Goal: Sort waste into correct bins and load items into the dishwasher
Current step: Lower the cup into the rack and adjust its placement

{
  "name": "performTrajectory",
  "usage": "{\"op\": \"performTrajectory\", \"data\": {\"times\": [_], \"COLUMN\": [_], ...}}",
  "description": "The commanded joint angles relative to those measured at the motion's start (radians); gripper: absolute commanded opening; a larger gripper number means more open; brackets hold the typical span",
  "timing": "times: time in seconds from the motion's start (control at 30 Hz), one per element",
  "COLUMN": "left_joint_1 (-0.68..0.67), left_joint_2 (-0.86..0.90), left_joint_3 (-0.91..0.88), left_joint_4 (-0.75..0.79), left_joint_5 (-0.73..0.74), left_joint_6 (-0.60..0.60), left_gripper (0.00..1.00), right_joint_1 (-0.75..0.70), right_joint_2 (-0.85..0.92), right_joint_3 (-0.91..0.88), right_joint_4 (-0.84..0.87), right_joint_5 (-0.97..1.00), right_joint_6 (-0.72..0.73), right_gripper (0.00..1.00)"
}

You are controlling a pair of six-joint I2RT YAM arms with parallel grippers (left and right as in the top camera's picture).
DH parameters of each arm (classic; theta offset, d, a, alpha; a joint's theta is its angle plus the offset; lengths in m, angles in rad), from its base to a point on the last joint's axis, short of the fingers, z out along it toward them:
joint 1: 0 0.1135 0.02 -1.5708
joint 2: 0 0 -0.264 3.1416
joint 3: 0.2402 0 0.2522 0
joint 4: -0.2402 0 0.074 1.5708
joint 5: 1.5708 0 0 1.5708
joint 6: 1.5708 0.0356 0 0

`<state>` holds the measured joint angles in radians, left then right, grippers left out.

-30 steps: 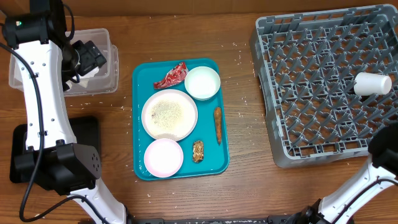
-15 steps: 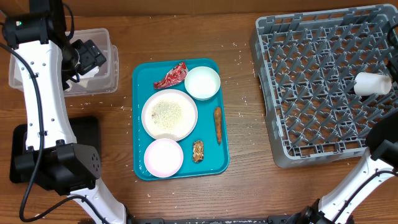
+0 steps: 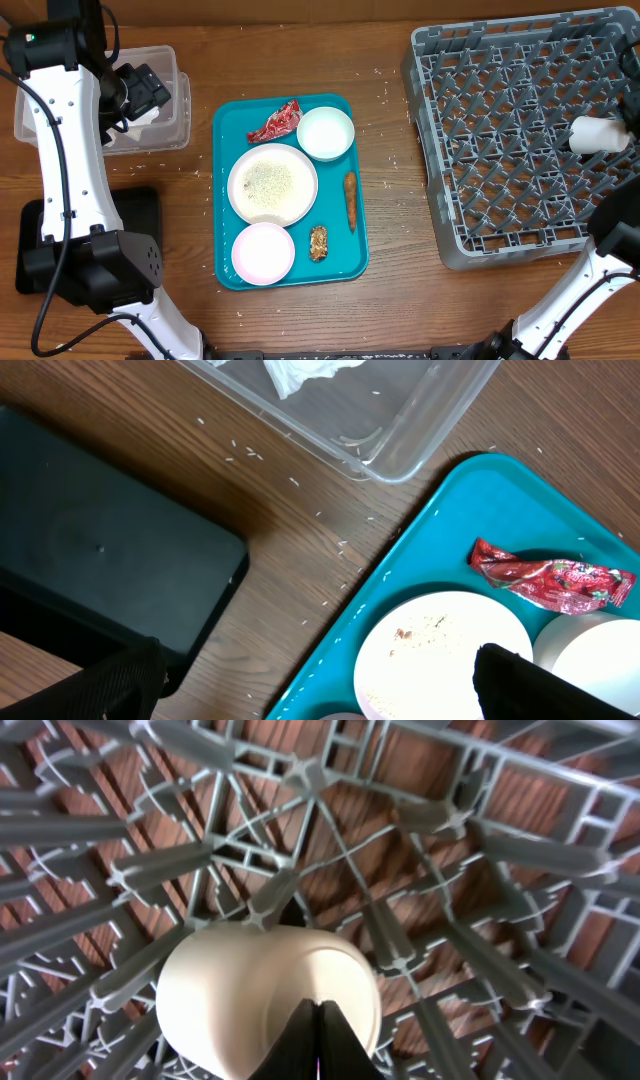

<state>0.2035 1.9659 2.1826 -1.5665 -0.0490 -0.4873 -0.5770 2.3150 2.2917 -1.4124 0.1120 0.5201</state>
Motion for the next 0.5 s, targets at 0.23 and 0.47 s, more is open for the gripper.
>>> {"op": "performTrajectory", "data": {"times": [0.23, 0.47], "left_joint_1": [-0.001, -0.001], "left_joint_2": [-0.004, -0.004], "left_joint_3": [0.004, 0.004], "left_joint_4": [0.002, 0.002], "left_joint_5": [-0.013, -0.014], "left_joint_6": [0.020, 0.020], "left_gripper": [1.00, 1.00], "right_joint_1": [0.022, 0.034], "right_joint_2": [0.003, -0.002], "right_joint_3": [-0.013, -0.004], "right_joint_4": [0.036, 0.013], "right_joint_5": [-0.119, -0.195], "right_joint_6": [-0.047, -0.049], "right_gripper": [0.04, 0.04]}}
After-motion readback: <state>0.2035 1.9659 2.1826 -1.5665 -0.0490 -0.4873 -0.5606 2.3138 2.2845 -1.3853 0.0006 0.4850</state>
